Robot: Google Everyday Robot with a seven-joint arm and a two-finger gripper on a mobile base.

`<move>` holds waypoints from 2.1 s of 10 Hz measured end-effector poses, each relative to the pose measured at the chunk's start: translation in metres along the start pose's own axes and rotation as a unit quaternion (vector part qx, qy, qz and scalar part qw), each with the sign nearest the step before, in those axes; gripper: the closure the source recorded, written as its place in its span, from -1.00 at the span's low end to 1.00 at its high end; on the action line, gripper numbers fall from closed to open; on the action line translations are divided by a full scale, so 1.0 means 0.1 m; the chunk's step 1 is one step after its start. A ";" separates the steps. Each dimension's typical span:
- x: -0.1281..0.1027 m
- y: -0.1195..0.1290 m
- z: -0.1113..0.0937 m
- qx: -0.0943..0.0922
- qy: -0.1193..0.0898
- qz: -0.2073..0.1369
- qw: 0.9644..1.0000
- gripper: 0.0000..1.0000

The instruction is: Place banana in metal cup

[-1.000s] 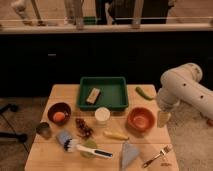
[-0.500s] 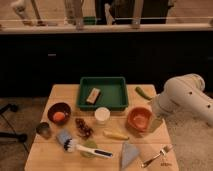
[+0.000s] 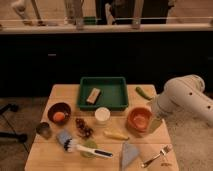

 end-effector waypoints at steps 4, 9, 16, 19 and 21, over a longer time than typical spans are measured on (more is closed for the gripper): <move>-0.13 0.10 0.11 -0.008 -0.027 -0.002 1.000 -0.60; -0.78 0.50 0.60 -0.039 -0.066 -0.043 0.996 -0.60; -0.83 0.66 1.04 -0.069 -0.069 -0.053 0.994 -0.60; -0.91 0.69 1.12 -0.072 -0.072 -0.057 0.993 -0.60; -0.96 0.70 1.14 -0.076 -0.075 -0.060 0.992 -0.60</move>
